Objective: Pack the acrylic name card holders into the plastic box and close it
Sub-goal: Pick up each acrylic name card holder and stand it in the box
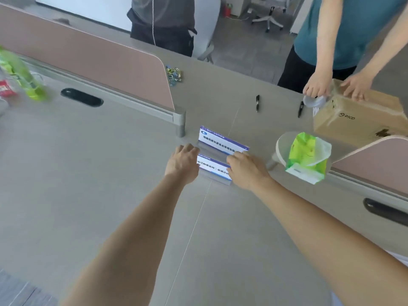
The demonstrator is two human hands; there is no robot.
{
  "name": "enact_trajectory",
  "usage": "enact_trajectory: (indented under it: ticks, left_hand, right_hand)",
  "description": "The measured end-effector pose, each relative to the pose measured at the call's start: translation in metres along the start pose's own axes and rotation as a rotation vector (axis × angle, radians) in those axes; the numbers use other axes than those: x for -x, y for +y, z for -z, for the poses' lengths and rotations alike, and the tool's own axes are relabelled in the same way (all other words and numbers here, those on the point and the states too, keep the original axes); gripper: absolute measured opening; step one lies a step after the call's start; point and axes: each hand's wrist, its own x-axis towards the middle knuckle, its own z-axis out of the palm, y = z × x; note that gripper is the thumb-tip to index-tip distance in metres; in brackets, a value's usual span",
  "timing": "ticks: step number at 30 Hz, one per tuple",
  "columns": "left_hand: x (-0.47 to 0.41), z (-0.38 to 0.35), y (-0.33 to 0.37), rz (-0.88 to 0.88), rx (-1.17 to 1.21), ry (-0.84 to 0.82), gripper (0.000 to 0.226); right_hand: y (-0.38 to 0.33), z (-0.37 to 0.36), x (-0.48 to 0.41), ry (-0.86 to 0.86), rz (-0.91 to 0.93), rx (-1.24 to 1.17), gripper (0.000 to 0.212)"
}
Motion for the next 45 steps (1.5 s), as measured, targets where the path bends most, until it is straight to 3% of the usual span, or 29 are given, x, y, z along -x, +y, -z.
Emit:
enact_trajectory:
  ticks: [3, 7, 15, 26, 32, 35, 41, 45]
  left_hand:
    - [-0.034, -0.018, -0.01, -0.042, 0.037, -0.009, 0.048]
    - [-0.065, -0.038, -0.019, -0.114, -0.096, -0.139, 0.047]
    - [-0.089, -0.05, -0.017, 0.028, -0.205, -0.218, 0.041]
    - [-0.017, -0.004, 0.02, 0.241, -0.154, -0.199, 0.035]
    - [0.06, 0.036, 0.075, 0.235, -0.056, -0.246, 0.043]
    - [0.101, 0.049, 0.113, 0.218, 0.059, -0.267, 0.055]
    - [0.175, 0.068, 0.2, 0.244, 0.581, -0.634, 0.124]
    - [0.205, 0.053, 0.256, 0.138, 0.579, -0.732, 0.146]
  right_hand:
    - [-0.013, -0.013, -0.032, -0.095, -0.046, -0.01, 0.021]
    - [-0.024, -0.031, -0.064, -0.259, -0.086, -0.011, 0.028]
    - [-0.016, -0.048, -0.081, -0.33, -0.085, 0.024, 0.013]
    - [-0.013, 0.004, -0.009, -0.165, 0.111, 0.039, 0.017]
    - [0.012, 0.038, 0.066, -0.039, 0.15, 0.06, 0.008]
    - [0.041, 0.06, 0.108, 0.038, 0.23, 0.144, 0.017]
    - [0.11, 0.098, 0.203, 0.302, 0.579, 0.321, 0.028]
    - [0.147, 0.108, 0.253, 0.458, 0.722, 0.465, 0.033]
